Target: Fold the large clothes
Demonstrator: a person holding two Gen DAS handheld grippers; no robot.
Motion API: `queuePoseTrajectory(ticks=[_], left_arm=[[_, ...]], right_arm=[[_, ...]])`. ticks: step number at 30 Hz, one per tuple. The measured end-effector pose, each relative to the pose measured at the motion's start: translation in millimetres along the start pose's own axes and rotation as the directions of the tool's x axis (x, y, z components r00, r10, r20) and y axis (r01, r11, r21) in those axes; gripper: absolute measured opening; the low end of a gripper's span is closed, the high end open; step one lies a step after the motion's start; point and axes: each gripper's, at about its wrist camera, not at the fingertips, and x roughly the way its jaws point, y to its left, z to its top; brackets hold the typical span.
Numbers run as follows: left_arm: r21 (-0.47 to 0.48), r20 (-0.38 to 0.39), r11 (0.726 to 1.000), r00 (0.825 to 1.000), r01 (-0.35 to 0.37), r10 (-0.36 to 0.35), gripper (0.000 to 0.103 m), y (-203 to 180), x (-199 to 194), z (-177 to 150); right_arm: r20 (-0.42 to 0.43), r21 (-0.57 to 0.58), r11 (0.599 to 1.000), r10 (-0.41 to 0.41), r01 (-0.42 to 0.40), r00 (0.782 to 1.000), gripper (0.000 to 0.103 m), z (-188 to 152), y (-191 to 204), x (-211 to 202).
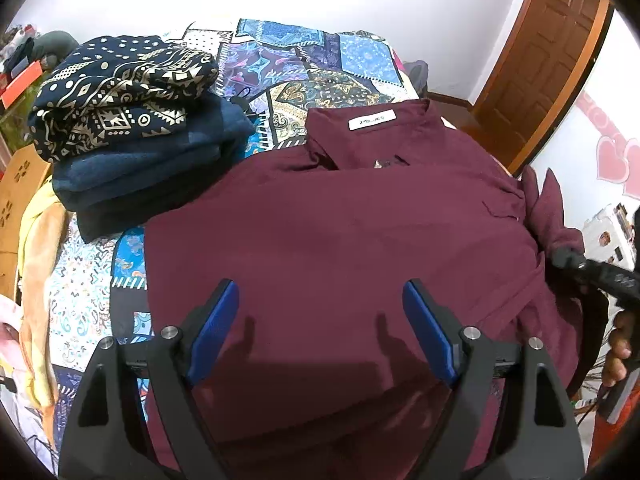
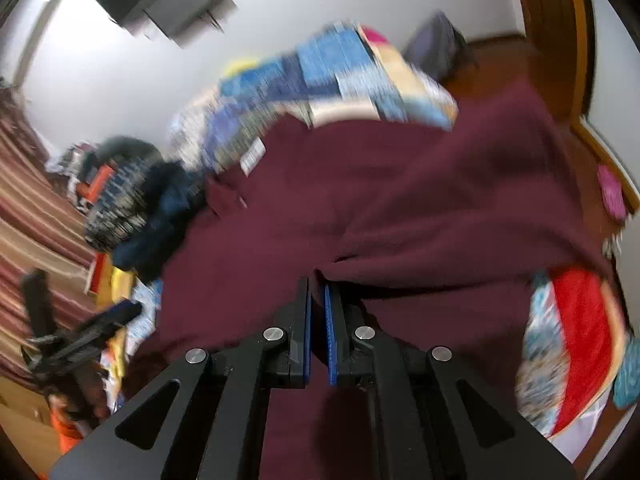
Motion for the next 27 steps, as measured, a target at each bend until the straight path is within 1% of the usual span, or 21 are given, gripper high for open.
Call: queuePoseTrajectory(ticks=[2, 4, 6, 7, 8, 9, 10, 11, 12, 13, 16, 19, 20, 22, 24, 25, 27], left_arm=[[0.015, -0.006, 1.000, 1.000, -0.007, 0.007, 0.083, -1, 0, -3], [0.026, -0.011, 1.000, 1.000, -0.011, 0.011, 0.083, -2, 1, -5], [0.030, -0.014, 0.999, 1.000, -0.013, 0.013, 0.083, -4, 3, -6], [0.030, -0.016, 0.999, 1.000, -0.011, 0.011, 0.083, -4, 4, -6], [0.029, -0.018, 1.000, 1.000, -0.007, 0.008, 0.083, -6, 5, -5], [0.030, -0.019, 1.000, 1.000, -0.005, 0.006, 0.083, -6, 5, -5], [0.031, -0.020, 0.999, 1.000, -0.004, 0.005, 0.083, -8, 6, -5], [0.034, -0.020, 0.999, 1.000, -0.003, 0.004, 0.083, -10, 6, -4], [0.039, -0.019, 0.999, 1.000, -0.002, 0.003, 0.083, -12, 6, -4], [0.046, -0.018, 0.999, 1.000, -0.001, 0.002, 0.083, -14, 6, -3], [0.066, -0.018, 0.998, 1.000, -0.001, 0.002, 0.083, -19, 7, -3], [0.074, -0.020, 0.997, 1.000, 0.001, 0.001, 0.083, -22, 8, -3], [0.073, -0.021, 0.997, 1.000, 0.002, 0.000, 0.083, -23, 9, -3], [0.071, -0.025, 0.998, 1.000, 0.002, 0.000, 0.083, -23, 11, -3], [0.069, -0.029, 0.998, 1.000, 0.000, 0.002, 0.083, -22, 12, -3], [0.067, -0.032, 0.998, 0.999, -0.003, 0.005, 0.083, -22, 13, -3], [0.066, -0.036, 0.998, 0.999, -0.006, 0.009, 0.083, -21, 15, -3]], right_arm=[[-0.020, 0.018, 1.000, -0.012, 0.012, 1.000, 0.007, -2, -6, 3], [-0.031, 0.011, 1.000, -0.029, 0.029, 0.999, 0.007, 1, -3, -3], [-0.039, -0.034, 0.997, -0.076, 0.075, 0.996, 0.007, 3, 6, -12], [-0.034, -0.053, 0.995, -0.084, 0.082, 0.996, 0.008, 5, 11, -16], [-0.030, -0.065, 0.995, -0.084, 0.081, 0.996, 0.013, 6, 16, -20], [-0.024, -0.071, 0.995, -0.072, 0.071, 0.997, 0.020, 7, 19, -25], [-0.013, -0.068, 0.996, -0.058, 0.057, 0.998, 0.025, 8, 19, -32], [0.003, -0.062, 0.997, -0.047, 0.047, 0.999, 0.033, 9, 18, -38], [0.026, -0.051, 0.998, -0.037, 0.038, 0.999, 0.037, 10, 16, -44], [0.064, -0.025, 0.999, -0.026, 0.028, 0.998, 0.037, 12, 11, -55], [0.131, 0.059, 0.998, -0.036, 0.029, 0.991, 0.038, 17, -8, -77], [0.172, 0.148, 0.988, -0.056, 0.030, 0.983, 0.042, 22, -27, -89], [0.190, 0.193, 0.981, -0.072, 0.035, 0.979, 0.048, 23, -39, -94], [0.207, 0.257, 0.965, -0.099, 0.043, 0.973, 0.052, 25, -54, -95], [0.210, 0.325, 0.945, -0.109, 0.036, 0.972, 0.052, 24, -71, -95], [0.210, 0.348, 0.937, -0.105, 0.027, 0.972, 0.052, 23, -76, -95], [0.206, 0.420, 0.907, -0.081, -0.013, 0.975, 0.053, 20, -93, -89]])
